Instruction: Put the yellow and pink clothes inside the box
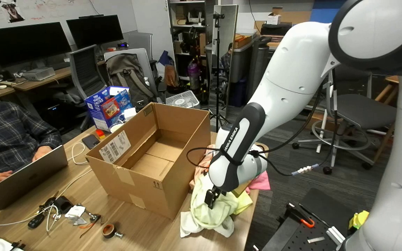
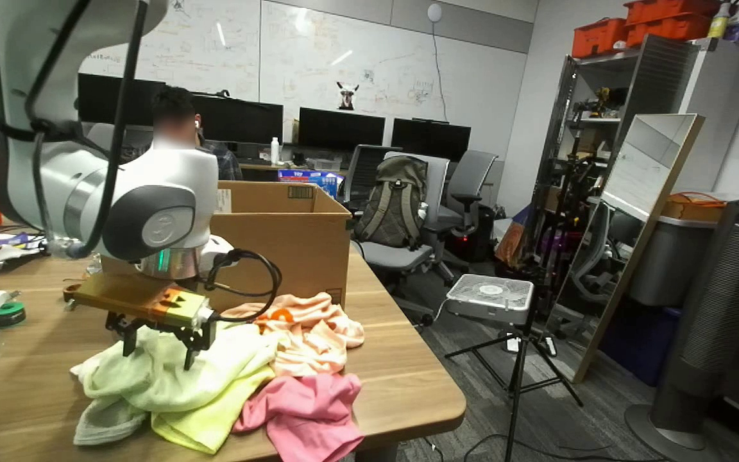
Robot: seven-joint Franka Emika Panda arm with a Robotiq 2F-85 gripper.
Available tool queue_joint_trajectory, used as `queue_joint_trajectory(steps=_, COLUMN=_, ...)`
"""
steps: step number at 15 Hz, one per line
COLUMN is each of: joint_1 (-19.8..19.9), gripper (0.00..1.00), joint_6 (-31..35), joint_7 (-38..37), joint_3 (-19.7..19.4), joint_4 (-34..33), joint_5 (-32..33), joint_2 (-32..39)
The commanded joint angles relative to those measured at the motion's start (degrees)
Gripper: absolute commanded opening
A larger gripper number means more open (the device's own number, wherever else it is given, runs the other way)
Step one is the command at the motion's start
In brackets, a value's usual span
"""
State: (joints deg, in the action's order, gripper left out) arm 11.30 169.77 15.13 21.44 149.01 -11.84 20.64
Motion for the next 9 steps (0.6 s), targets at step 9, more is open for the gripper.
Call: queue_joint_trajectory(steps=9, joint_1=3.68, gripper=0.75, joint_6=7.05, joint_7=2.67, joint_3=-0.97, joint_4=-4.36, joint_5=6.35, joint_2=5.18)
